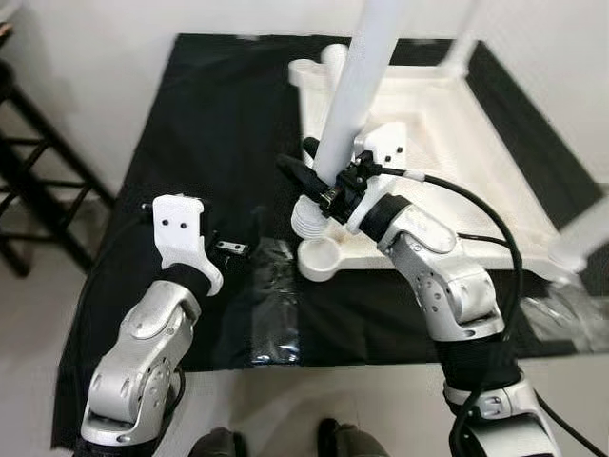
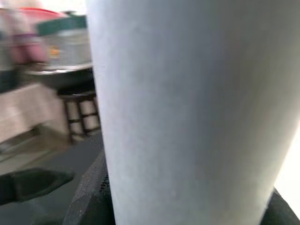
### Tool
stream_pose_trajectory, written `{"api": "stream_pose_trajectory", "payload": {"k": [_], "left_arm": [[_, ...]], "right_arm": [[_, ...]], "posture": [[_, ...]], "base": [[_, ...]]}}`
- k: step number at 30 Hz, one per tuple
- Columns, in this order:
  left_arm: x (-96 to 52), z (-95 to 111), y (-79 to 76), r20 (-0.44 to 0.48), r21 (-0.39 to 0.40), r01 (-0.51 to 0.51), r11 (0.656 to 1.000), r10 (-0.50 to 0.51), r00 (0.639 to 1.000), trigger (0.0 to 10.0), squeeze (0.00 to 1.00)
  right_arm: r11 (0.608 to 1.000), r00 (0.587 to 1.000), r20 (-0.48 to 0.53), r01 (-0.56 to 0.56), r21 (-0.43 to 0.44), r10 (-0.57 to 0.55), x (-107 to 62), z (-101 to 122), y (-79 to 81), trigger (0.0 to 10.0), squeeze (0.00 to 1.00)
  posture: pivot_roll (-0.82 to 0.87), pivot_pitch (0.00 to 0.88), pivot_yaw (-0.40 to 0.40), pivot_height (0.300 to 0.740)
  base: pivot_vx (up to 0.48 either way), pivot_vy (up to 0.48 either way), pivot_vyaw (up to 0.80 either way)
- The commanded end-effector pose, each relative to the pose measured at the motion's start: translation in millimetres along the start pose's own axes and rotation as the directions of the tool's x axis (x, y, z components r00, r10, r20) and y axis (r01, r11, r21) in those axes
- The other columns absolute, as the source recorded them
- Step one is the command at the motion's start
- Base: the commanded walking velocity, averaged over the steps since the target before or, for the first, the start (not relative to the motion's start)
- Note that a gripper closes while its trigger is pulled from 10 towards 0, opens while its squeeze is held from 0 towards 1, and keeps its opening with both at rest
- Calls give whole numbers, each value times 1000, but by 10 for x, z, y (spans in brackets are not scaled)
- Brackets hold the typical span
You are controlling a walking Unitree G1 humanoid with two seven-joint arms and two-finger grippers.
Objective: Building children table
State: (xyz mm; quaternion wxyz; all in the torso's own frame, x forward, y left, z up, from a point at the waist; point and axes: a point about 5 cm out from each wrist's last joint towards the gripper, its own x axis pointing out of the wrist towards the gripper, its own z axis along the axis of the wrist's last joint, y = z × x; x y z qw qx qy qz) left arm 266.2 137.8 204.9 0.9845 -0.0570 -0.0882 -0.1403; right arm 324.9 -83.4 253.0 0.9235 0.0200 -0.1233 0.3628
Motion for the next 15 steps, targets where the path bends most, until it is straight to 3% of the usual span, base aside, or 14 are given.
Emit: {"api": "stream_pose_trajectory", "payload": {"k": [1, 9, 15], "left_arm": [[-38, -33, 3, -21, 8, -8, 1000, 8, 1000, 10000, 0], [-31, -43, -10, -28, 5, -3, 1000, 3, 1000, 10000, 0], [-26, -40, -45, -33, 19, 17, 1000, -17, 999, 10000, 0]], "right_arm": [[999, 999, -14, 30, -9, -30, 1, 11, -66, 10000, 0], [999, 999, -15, 36, -22, -36, 0, 39, -112, 10000, 0], [998, 999, 12, -35, -44, 36, 25, 128, -85, 10000, 0]], "posture": [[50, 247, -79, 740], [45, 257, -81, 740], [47, 269, -84, 740]], "base": [[0, 0, -800], [0, 0, -800], [0, 414, 0]]}}
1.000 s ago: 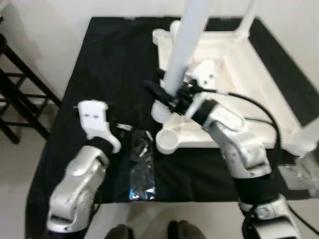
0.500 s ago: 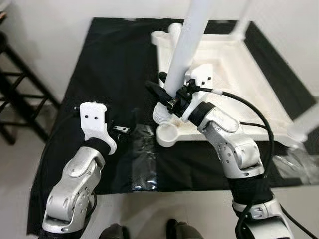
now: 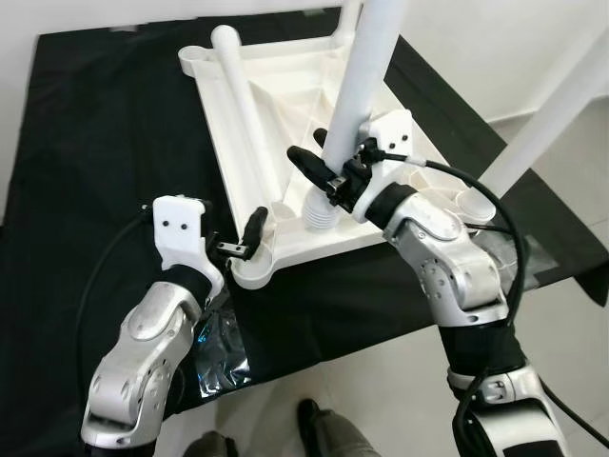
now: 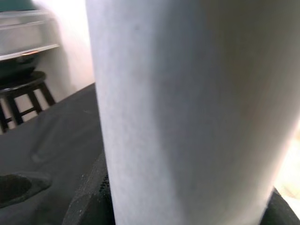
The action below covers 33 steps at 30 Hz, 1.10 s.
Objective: Building children table
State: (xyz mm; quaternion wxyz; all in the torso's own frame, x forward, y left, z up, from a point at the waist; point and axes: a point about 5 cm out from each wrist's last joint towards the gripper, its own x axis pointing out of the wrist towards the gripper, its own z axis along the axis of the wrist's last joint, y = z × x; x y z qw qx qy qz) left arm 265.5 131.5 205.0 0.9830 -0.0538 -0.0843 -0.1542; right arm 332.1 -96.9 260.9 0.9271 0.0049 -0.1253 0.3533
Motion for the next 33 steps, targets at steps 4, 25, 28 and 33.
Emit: {"api": "stream_pose_trajectory", "payload": {"k": [4, 25, 28, 33], "left_arm": [[-40, -29, 18, -22, 21, -13, 1000, 13, 1000, 10000, 0], [-86, -69, -38, -24, 67, 17, 998, -16, 1000, 10000, 0], [-112, -107, -30, -33, 104, 4, 995, 0, 999, 10000, 0], [-136, -114, -8, -33, 116, -11, 993, 15, 999, 10000, 0]], "right_arm": [[997, 997, 10, -75, -28, 76, 45, 60, 71, 10000, 0], [958, 964, -91, -260, -118, 250, -187, 182, -200, 10000, 0], [952, 958, -56, -286, -109, 281, -215, 254, -273, 10000, 0], [936, 940, -31, -340, -93, 339, -249, 270, -288, 10000, 0]], "posture": [[47, 270, -84, 740], [45, 288, -84, 740], [50, 293, -85, 740], [55, 303, -85, 740]], "base": [[0, 480, 0], [0, 0, -305], [0, 0, -800], [0, 0, -800]]}}
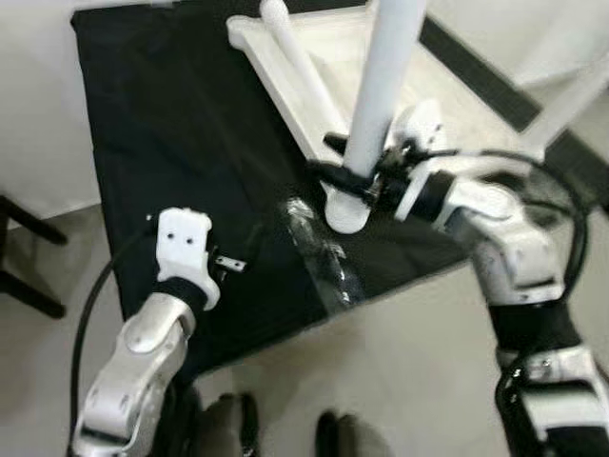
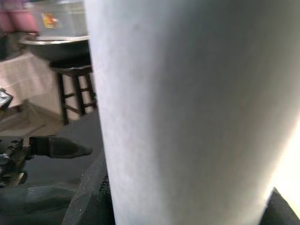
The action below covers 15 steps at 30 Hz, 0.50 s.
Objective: Building children table
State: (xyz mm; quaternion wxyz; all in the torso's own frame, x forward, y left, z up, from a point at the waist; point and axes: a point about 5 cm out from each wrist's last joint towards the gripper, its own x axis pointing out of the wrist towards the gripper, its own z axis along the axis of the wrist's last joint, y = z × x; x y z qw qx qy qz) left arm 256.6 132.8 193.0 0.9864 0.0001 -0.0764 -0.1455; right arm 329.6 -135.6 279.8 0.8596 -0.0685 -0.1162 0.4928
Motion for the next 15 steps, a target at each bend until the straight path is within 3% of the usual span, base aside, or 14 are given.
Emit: {"api": "stream_pose_trajectory", "payload": {"k": [1, 4, 7, 15], "left_arm": [[-31, -13, 0, -2, 13, -6, 1000, 6, 1000, 10000, 0], [-42, -18, 9, -3, 23, -11, 1000, 11, 1000, 10000, 0], [-50, -21, 14, 3, 49, -21, 999, 21, 1000, 10000, 0], [-82, 7, 37, 10, 27, -21, 999, 21, 1000, 10000, 0]], "right_arm": [[1000, 999, 38, -27, -13, 27, -26, 40, 2, 10000, 0], [999, 999, 53, -9, -33, 11, 5, 44, -46, 10000, 0], [997, 996, 77, 48, -59, -43, 71, 71, -131, 10000, 0], [998, 994, 104, 44, -51, -39, 200, 43, -54, 10000, 0]], "posture": [[55, 303, -85, 740], [55, 308, -85, 740], [58, 313, -85, 740], [66, 325, -86, 740]], "base": [[0, 0, -800], [0, 0, -800], [0, 0, 0], [0, 0, 0]]}}
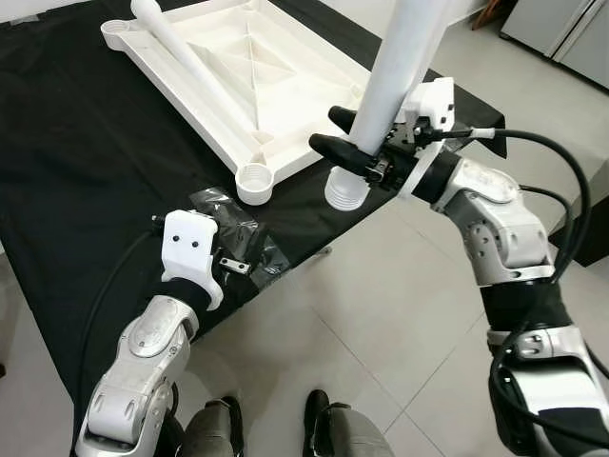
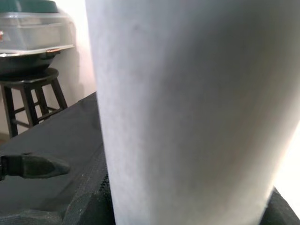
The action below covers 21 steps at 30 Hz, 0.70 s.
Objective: Building children table
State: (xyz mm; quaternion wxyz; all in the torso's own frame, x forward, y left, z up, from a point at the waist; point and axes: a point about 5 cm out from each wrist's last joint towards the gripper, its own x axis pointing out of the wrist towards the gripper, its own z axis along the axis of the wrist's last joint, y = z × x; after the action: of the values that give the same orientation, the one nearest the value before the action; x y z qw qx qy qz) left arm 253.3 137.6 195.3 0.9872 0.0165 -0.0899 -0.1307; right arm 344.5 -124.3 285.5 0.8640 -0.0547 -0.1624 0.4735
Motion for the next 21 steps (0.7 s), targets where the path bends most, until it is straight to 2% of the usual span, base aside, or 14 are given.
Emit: {"api": "stream_pose_trajectory", "payload": {"k": [1, 5, 6, 8, 12, 16, 18, 21], "left_arm": [[-45, -10, 11, -8, -16, 5, 1000, -5, 1000, 10000, 0], [-44, 7, 29, -1, -22, 2, 1000, -2, 1000, 10000, 0], [-30, 20, 48, 6, -24, -3, 1000, 3, 1000, 10000, 0], [-21, 31, 52, 12, -25, -2, 1000, 3, 1000, 10000, 0], [-3, 83, 44, 38, -38, 3, 999, -2, 999, 10000, 0], [12, 102, 60, 48, -45, 2, 999, 0, 999, 10000, 0], [24, 112, 71, 54, -51, 0, 999, 3, 999, 10000, 0], [34, 115, 73, 57, -51, 1, 999, 2, 998, 10000, 0]], "right_arm": [[1000, 1000, 17, 8, -18, -8, 33, 10, 37, 10000, 0], [999, 999, 35, 35, 16, -36, 49, -8, 40, 10000, 0], [997, 995, 61, 72, 39, -74, 59, -6, 24, 10000, 0], [997, 995, 77, 66, 43, -70, 61, -2, 46, 10000, 0], [1000, 998, 62, 1, -6, 0, 52, 6, 137, 10000, 0], [1000, 997, 81, -11, 27, 9, 44, 46, 139, 10000, 0], [999, 997, 70, -33, 4, 33, 38, 57, 161, 10000, 0], [999, 994, 98, -46, 19, 44, 31, 80, 173, 10000, 0]], "posture": [[66, 326, -86, 740], [62, 324, -85, 740], [60, 320, -87, 740], [60, 317, -88, 740], [60, 309, -88, 740], [56, 296, -89, 740], [54, 290, -88, 740], [50, 284, -88, 740]], "base": [[0, 0, 0], [129, 0, 0], [285, 0, 800], [307, 0, 800], [336, 0, 800], [345, 0, 600], [349, 0, 800], [352, 0, 800]]}}
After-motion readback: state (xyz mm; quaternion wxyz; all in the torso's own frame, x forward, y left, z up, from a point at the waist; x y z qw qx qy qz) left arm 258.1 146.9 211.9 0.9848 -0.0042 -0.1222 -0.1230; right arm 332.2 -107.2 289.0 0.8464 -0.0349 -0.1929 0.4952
